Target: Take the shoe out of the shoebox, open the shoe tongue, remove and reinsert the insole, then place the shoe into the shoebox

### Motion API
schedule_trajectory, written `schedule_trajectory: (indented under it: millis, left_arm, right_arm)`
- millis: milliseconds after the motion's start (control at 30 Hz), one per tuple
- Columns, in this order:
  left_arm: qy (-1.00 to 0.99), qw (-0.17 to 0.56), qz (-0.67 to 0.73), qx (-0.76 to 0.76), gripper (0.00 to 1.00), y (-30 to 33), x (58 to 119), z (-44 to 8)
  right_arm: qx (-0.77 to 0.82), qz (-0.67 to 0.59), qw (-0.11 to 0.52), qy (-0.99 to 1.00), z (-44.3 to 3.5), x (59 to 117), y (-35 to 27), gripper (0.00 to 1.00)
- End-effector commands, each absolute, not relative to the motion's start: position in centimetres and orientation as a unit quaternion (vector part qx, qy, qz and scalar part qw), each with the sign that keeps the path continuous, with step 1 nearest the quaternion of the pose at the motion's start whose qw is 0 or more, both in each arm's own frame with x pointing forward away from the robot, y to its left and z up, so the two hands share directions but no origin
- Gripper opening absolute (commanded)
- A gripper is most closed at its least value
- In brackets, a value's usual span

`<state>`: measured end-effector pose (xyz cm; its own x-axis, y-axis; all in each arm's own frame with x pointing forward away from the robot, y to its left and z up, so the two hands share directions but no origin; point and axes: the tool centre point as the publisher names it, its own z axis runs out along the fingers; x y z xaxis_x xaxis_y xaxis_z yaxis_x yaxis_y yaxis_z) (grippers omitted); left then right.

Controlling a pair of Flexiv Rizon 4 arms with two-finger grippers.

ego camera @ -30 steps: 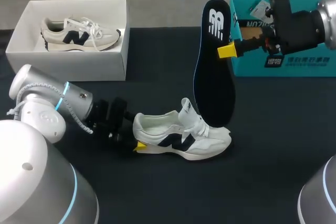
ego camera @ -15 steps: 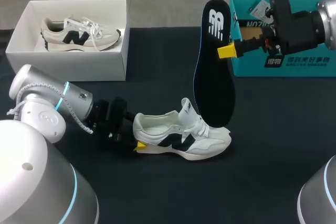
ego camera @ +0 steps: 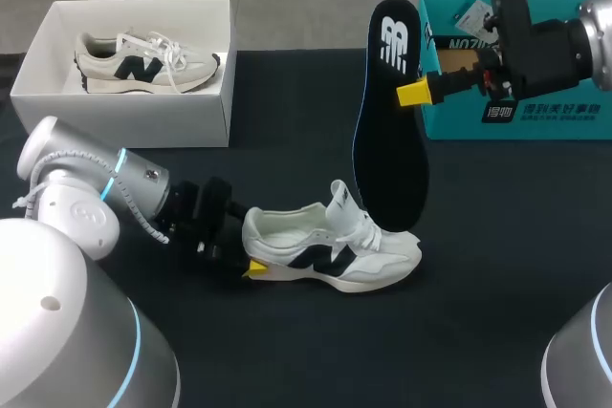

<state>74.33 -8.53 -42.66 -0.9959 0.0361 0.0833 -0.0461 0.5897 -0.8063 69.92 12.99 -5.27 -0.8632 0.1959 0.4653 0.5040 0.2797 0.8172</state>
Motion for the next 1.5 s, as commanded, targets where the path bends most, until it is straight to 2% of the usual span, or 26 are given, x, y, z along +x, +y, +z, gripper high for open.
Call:
schedule_trajectory:
  millis: [33,200,467,967,1200,1500]
  left_arm:
    - [-0.901,0.051,0.432,-0.013,1.00,-8.4,74.5,-42.1]
    - [-0.915,0.058,0.399,-0.024,1.00,-8.2,74.2,-41.8]
    - [-0.936,0.022,0.352,-0.019,1.00,-7.7,73.9,-41.3]
    - [-0.936,0.022,0.352,-0.019,1.00,-7.7,73.9,-41.3]
    - [-0.961,0.004,0.277,-0.012,1.00,-7.3,74.3,-39.7]
    - [-0.978,0.031,0.205,-0.008,1.00,-7.1,74.7,-38.1]
  right_arm:
    - [-0.223,-0.557,0.138,-0.788,-5.4,70.0,13.2,0.00]
    - [-0.223,-0.557,0.138,-0.788,-5.4,70.0,13.2,0.00]
    - [-0.223,-0.557,0.138,-0.788,-5.4,70.0,13.2,0.00]
    - [-0.223,-0.557,0.138,-0.788,-5.4,70.0,13.2,0.00]
    - [-0.223,-0.557,0.138,-0.788,-5.4,70.0,13.2,0.00]
    - [-0.223,-0.557,0.138,-0.788,-5.4,70.0,13.2,0.00]
